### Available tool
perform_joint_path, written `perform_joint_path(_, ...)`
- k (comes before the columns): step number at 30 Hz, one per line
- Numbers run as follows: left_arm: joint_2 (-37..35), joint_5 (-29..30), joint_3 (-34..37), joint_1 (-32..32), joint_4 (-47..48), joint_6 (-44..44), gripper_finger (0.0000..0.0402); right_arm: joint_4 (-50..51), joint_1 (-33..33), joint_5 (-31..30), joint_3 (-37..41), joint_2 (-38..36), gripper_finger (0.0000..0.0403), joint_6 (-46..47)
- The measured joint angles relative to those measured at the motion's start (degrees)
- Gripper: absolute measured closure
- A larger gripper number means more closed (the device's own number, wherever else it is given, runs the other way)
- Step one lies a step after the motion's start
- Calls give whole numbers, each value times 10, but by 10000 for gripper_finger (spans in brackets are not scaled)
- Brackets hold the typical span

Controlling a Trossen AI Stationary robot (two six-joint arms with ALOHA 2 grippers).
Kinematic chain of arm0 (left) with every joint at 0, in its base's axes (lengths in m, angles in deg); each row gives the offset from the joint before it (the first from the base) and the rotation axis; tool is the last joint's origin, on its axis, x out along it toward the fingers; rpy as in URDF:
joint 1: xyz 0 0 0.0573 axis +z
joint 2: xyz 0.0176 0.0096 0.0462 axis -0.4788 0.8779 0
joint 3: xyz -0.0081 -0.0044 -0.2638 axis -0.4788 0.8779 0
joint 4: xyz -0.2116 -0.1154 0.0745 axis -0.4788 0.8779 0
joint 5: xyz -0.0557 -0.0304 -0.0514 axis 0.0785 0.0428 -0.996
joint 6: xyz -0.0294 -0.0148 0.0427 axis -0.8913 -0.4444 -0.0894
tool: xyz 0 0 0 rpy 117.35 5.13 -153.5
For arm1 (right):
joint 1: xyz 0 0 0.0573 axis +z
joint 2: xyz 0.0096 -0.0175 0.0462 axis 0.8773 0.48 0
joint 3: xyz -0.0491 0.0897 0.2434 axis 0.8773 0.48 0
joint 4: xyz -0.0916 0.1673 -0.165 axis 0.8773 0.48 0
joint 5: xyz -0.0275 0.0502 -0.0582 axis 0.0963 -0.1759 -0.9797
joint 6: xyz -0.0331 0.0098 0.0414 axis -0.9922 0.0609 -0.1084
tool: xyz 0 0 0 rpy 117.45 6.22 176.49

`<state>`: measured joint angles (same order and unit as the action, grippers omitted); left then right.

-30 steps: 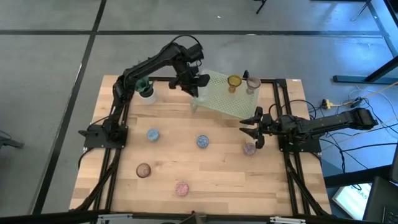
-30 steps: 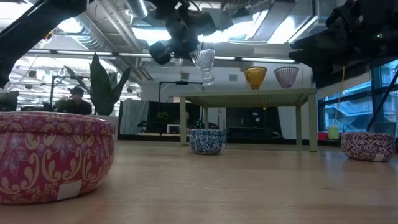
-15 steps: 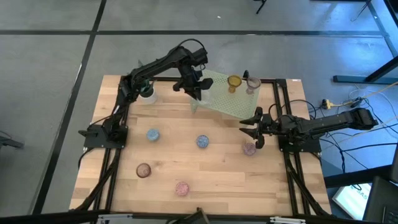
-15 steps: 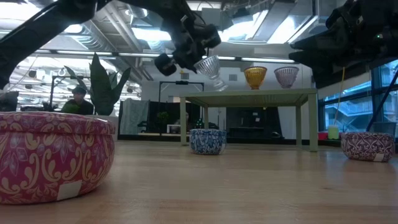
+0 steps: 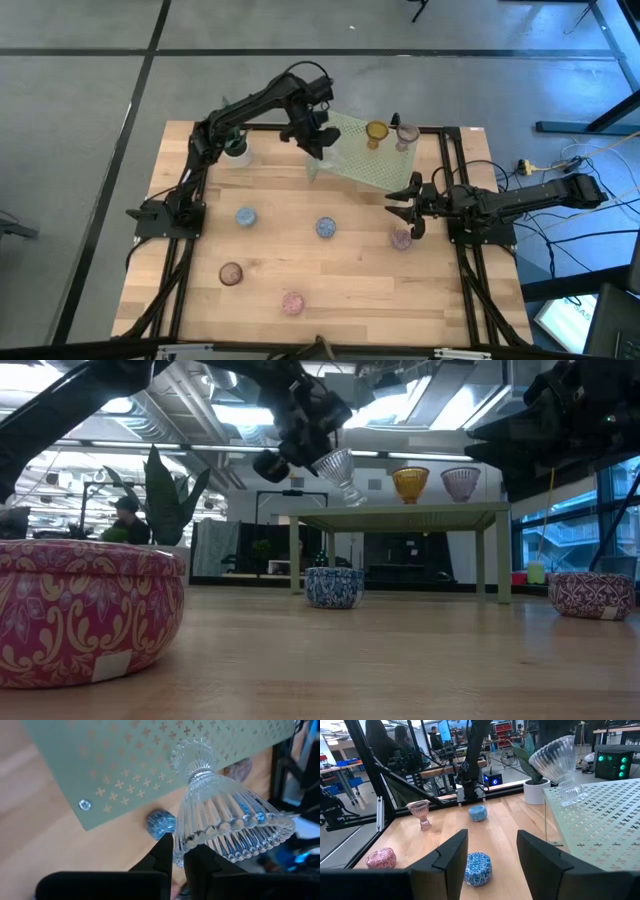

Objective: Pick & Place candle stick holders
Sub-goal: Put the transparent candle holder on the shelf aligned with the brown candle holder

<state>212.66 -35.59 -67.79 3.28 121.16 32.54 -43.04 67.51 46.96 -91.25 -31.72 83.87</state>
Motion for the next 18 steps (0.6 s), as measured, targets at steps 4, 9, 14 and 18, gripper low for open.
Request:
perform_joint_path(4, -5, 25, 0, -14, 2, 63, 381, 1, 0, 0, 0, 0, 230, 0)
perform_joint_path(9, -31, 101, 0, -47, 20, 130, 381, 1, 0, 0, 0, 0, 230, 0)
perform_joint_path(14, -71, 221, 1, -106, 53, 160, 382, 1, 0, 0, 0, 0, 230, 0)
perform_joint_path(18, -97, 215, 1, -166, 51, 161, 382, 1, 0, 0, 0, 0, 230, 0)
